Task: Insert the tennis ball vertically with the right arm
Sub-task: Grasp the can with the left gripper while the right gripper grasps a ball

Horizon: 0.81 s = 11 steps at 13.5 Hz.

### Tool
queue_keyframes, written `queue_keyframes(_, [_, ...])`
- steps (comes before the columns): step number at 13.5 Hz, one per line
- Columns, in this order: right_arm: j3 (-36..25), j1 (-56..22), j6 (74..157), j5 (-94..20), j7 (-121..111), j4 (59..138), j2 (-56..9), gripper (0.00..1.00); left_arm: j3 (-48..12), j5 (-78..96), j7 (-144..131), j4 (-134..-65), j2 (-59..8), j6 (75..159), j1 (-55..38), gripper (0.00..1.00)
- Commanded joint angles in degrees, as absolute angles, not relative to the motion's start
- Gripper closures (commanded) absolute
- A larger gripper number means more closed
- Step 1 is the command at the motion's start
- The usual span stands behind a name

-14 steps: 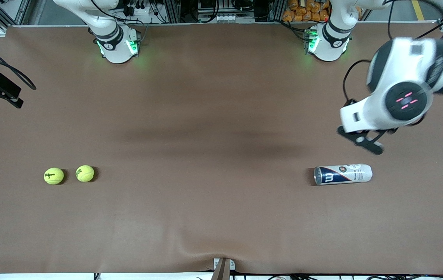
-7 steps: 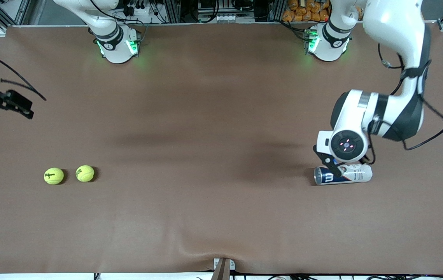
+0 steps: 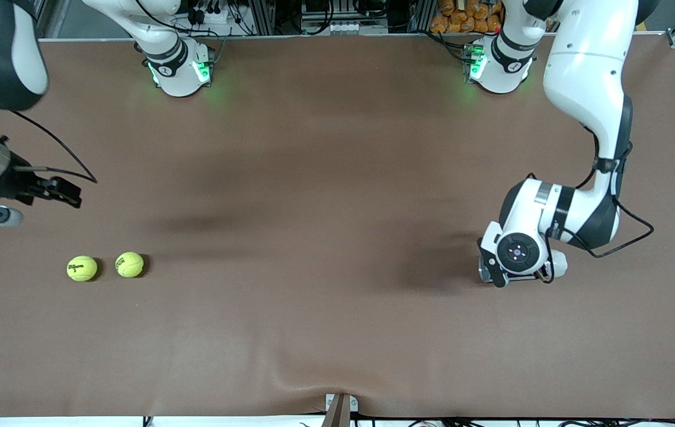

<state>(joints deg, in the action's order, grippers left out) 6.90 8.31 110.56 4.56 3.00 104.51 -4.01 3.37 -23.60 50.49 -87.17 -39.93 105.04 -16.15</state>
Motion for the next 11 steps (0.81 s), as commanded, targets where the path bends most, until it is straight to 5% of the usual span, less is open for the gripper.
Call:
queue_keyframes(1, [7.47, 8.96, 119.32, 4.57, 2.72, 109.15, -6.22, 0.00, 3.16, -25.14, 51.94, -86.13, -41.30, 106.25, -15.91, 0.00])
queue_keyframes(11, [6.68, 11.07, 143.59, 5.80, 2.03, 109.16, -26.44, 0.00, 3.16, -25.14, 52.03, -86.13, -46.40, 113.99, -14.85, 0.00])
